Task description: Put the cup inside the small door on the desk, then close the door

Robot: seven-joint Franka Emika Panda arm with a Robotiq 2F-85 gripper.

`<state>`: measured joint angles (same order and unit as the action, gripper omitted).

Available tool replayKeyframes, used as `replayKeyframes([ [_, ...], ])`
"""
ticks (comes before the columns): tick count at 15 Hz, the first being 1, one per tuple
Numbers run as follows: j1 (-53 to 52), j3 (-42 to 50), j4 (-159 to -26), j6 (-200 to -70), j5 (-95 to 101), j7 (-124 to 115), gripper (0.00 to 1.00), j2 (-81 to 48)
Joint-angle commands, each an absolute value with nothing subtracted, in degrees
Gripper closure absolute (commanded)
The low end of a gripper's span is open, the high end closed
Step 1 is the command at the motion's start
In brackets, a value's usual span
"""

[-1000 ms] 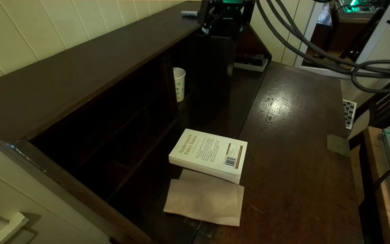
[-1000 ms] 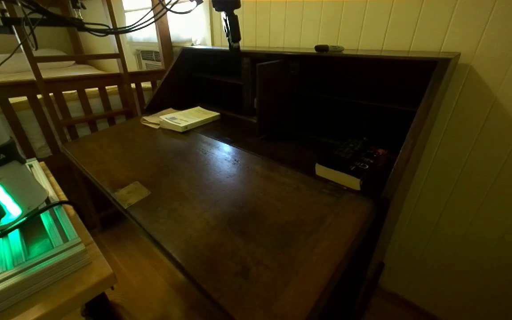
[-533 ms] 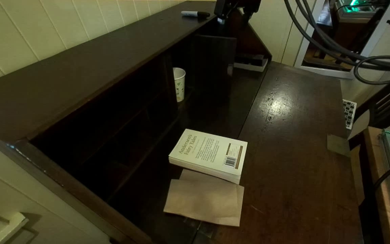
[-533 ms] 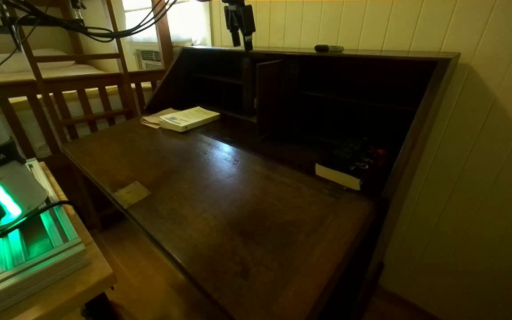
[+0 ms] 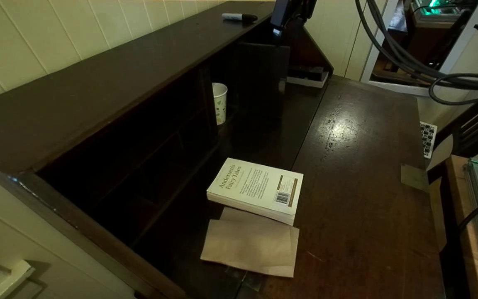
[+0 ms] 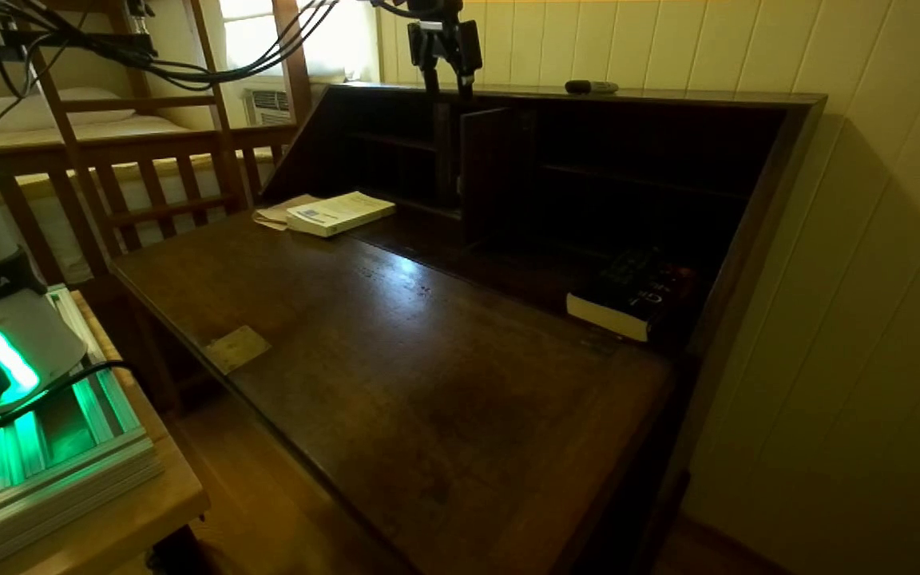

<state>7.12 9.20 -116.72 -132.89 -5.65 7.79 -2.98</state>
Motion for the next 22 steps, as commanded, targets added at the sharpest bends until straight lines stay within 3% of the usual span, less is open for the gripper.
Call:
replayKeyframes([
  [1, 8.3, 8.7, -115.8, -136.7, -7.7, 13.0, 0.00, -5.4],
  [6, 9.0, 7.6, -116.0, -141.5, -12.5, 15.7, 0.00, -8.0],
  [22, 8.0, 1.0, -113.7, -140.2, -24.6, 26.0, 0.00, -10.3],
])
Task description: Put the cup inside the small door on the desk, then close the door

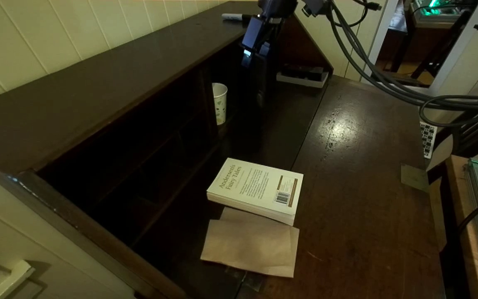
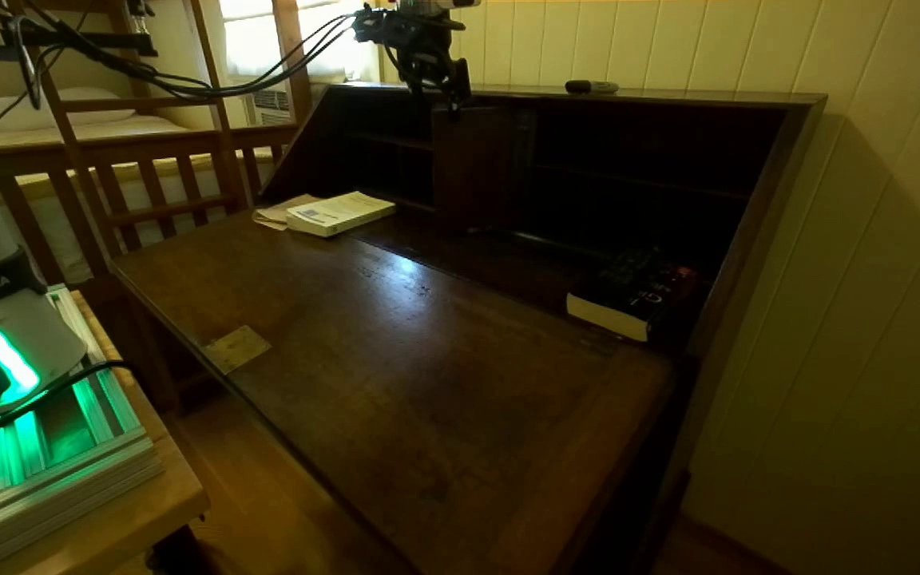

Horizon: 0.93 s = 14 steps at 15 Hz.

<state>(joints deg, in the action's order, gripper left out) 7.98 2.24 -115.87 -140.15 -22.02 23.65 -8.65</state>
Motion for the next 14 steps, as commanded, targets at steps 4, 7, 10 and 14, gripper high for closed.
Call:
replayKeyframes([
  [4, 7.8, -0.5, -112.2, -143.5, -25.3, 25.3, 0.00, -12.2],
  [7, 8.0, -1.5, -111.2, -147.4, -26.6, 24.7, 0.00, -13.7],
  [10, 8.2, -2.4, -110.6, -150.9, -27.3, 24.0, 0.00, -15.1],
  [14, 8.9, -3.8, -109.7, -151.8, -28.2, 23.6, 0.00, -15.9],
])
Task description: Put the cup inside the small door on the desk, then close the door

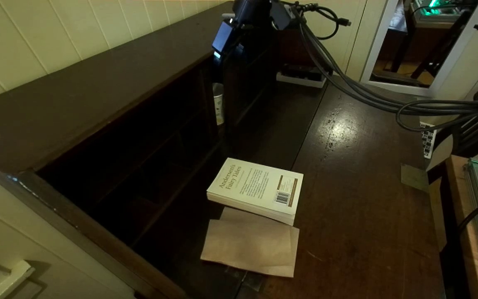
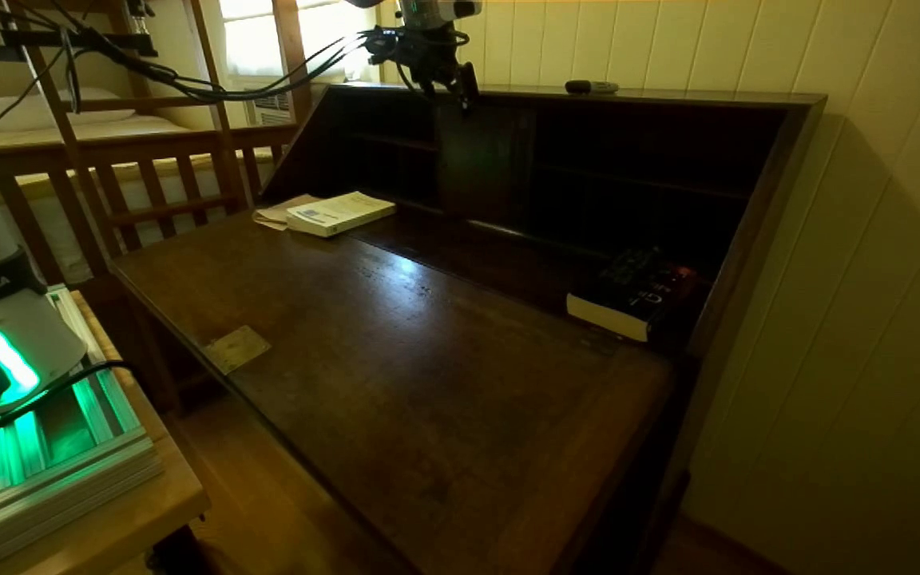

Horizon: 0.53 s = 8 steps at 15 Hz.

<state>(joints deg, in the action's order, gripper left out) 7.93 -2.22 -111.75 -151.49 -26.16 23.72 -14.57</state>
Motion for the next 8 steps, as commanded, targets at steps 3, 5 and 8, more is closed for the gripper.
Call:
replayKeyframes([
  [3, 9.6, -5.2, -109.6, -149.6, -30.3, 25.1, 0.00, -14.9],
  [5, 9.7, -5.7, -109.3, -149.9, -31.3, 25.5, 0.00, -14.8],
  [8, 10.0, -5.8, -109.5, -148.0, -32.0, 24.9, 0.00, -14.0],
])
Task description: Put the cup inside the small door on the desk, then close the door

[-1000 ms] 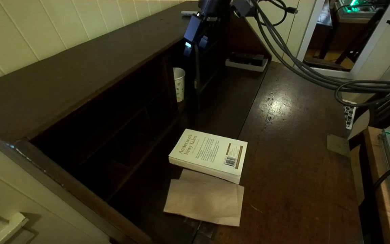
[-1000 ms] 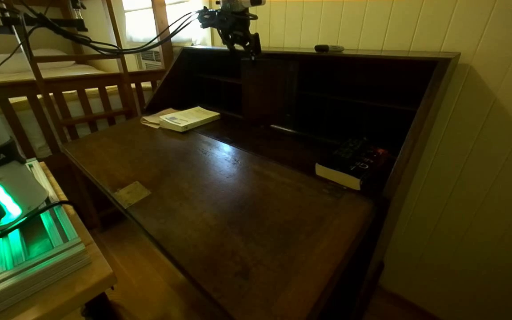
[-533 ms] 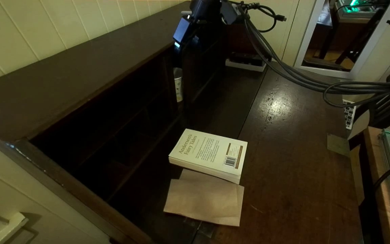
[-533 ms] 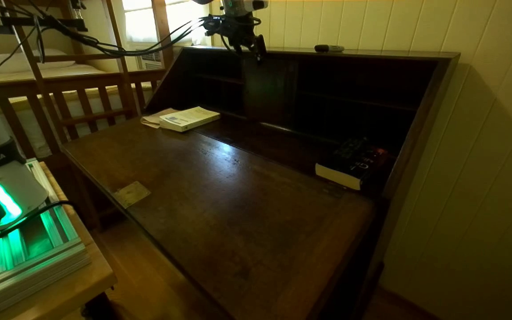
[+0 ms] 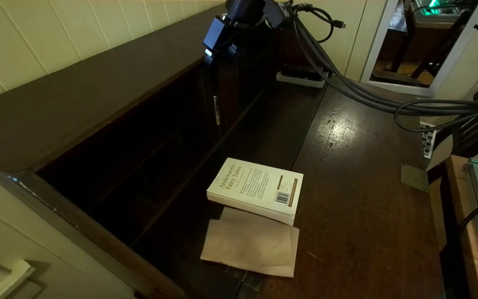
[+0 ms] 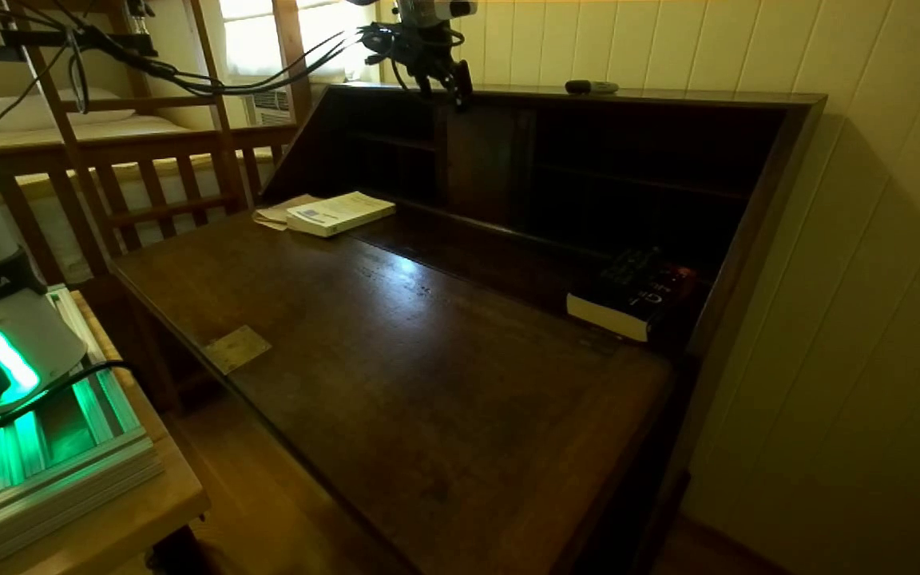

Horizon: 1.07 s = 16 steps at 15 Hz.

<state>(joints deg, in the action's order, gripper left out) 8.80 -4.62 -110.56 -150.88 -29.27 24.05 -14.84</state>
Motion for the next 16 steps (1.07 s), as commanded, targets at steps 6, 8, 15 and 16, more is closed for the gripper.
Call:
replayKeyframes([
  [6, 8.0, -2.1, -112.0, -139.8, -25.9, 15.5, 0.00, -7.2],
  [8, 7.4, -0.3, -112.4, -137.4, -21.2, 10.8, 0.00, -4.9],
  [15, 6.7, 3.0, -112.8, -126.3, -6.6, 2.6, 0.00, 0.6],
  [16, 6.7, 3.1, -112.9, -124.8, -5.8, 2.8, 0.00, 1.1],
])
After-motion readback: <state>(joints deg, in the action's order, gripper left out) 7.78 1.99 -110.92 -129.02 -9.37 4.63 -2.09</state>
